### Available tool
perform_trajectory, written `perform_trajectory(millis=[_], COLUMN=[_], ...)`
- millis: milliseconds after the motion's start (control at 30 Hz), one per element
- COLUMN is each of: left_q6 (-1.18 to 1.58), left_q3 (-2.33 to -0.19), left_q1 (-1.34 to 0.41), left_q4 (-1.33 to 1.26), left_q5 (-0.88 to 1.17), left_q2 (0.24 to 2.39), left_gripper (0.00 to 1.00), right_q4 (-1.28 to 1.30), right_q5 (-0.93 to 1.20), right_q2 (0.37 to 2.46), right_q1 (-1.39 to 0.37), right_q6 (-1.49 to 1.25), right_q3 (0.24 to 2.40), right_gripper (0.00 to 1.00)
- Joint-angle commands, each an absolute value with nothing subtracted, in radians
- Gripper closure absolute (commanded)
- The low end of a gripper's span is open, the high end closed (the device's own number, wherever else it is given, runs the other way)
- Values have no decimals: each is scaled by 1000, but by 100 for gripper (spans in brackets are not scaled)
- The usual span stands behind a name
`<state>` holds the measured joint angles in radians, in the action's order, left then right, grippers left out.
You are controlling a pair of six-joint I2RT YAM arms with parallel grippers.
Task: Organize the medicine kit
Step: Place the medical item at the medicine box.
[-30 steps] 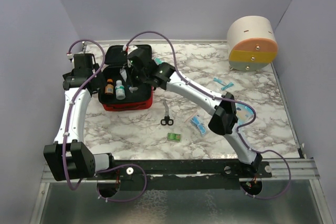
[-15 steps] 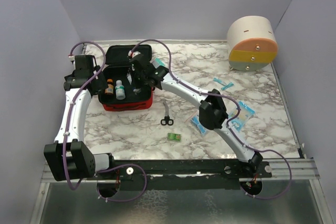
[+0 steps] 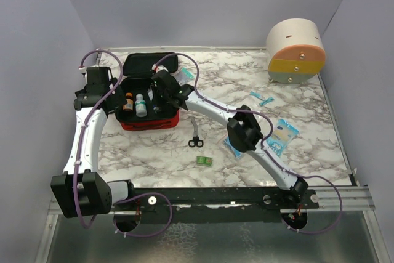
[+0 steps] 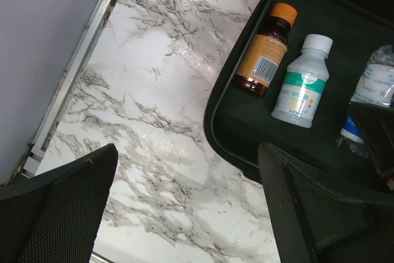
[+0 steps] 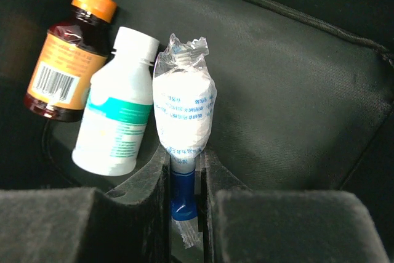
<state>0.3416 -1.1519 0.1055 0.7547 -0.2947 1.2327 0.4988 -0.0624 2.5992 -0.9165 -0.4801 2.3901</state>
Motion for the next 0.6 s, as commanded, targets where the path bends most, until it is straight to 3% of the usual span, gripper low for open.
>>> perform_trajectory(millis=[0, 200, 567], left_q6=[356, 356, 354], left_q3=[-1138, -1133, -1130], left_q1=[108, 107, 108], left_q4=[763, 762, 762], left_q5=[-270, -259, -256], left_q2=[1206, 1212, 1218], left_gripper=[1, 1, 1], right_q4=[387, 389, 359], right_q5=[-122, -123, -53], right_q2=[2609, 2660, 2633], right_q1=[-919, -919, -919], right_q6=[-527, -558, -568], right_q3=[2356, 2416, 2363], right_gripper=[99, 94, 55])
